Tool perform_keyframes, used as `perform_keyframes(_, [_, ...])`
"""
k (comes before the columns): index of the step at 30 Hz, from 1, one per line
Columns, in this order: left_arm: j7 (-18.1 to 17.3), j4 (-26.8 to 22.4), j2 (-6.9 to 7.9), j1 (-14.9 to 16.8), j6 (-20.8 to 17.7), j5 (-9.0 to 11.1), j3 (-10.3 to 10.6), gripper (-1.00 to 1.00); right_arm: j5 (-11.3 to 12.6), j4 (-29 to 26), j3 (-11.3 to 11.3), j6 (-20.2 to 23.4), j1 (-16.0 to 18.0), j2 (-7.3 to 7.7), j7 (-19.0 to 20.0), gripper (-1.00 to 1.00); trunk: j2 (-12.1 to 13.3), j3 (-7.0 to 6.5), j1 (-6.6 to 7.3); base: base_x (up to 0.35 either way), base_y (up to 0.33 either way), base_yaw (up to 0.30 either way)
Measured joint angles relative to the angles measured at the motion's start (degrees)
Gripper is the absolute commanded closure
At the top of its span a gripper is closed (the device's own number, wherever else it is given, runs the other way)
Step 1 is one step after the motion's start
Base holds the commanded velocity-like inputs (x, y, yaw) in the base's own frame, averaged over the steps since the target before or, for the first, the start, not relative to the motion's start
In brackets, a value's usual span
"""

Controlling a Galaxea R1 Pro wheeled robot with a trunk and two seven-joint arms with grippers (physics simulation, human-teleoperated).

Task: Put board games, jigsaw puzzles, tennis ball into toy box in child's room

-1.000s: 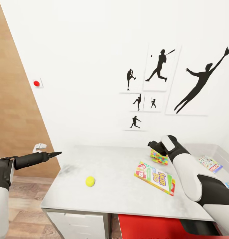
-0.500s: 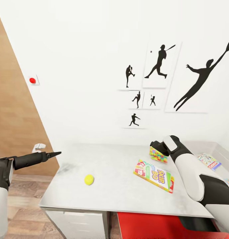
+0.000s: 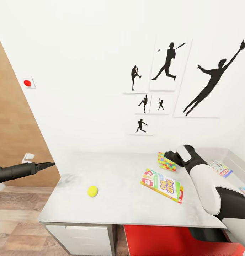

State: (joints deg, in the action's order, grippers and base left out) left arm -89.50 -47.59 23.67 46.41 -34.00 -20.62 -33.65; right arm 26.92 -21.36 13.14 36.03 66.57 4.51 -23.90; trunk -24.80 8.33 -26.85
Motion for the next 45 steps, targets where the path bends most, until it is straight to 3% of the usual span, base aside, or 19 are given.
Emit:
perform_keyframes(8, [0.0, 0.0, 0.43, 0.0, 0.0, 0.0, 0.0, -1.0, -2.1, 0.1, 0.0, -2.3, 0.0, -0.65, 0.0, -1.0, 0.0, 0.76, 0.0, 0.0, 0.0, -0.074])
perform_keyframes(36, [0.0, 0.0, 0.32, -0.1, -0.1, 0.0, 0.0, -1.0, -2.2, 0.0, 0.0, -2.7, 0.1, -1.45, 0.4, -1.0, 0.0, 3.41, 0.0, 0.0, 0.053, -0.074])
perform_keyframes(45, [0.0, 0.0, 0.28, -0.1, -0.1, 0.0, 0.0, -1.0, -2.2, 0.0, -1.4, -2.7, 0.2, -1.68, 0.5, -1.0, 0.0, 4.26, 0.0, 0.0, 0.019, -0.071])
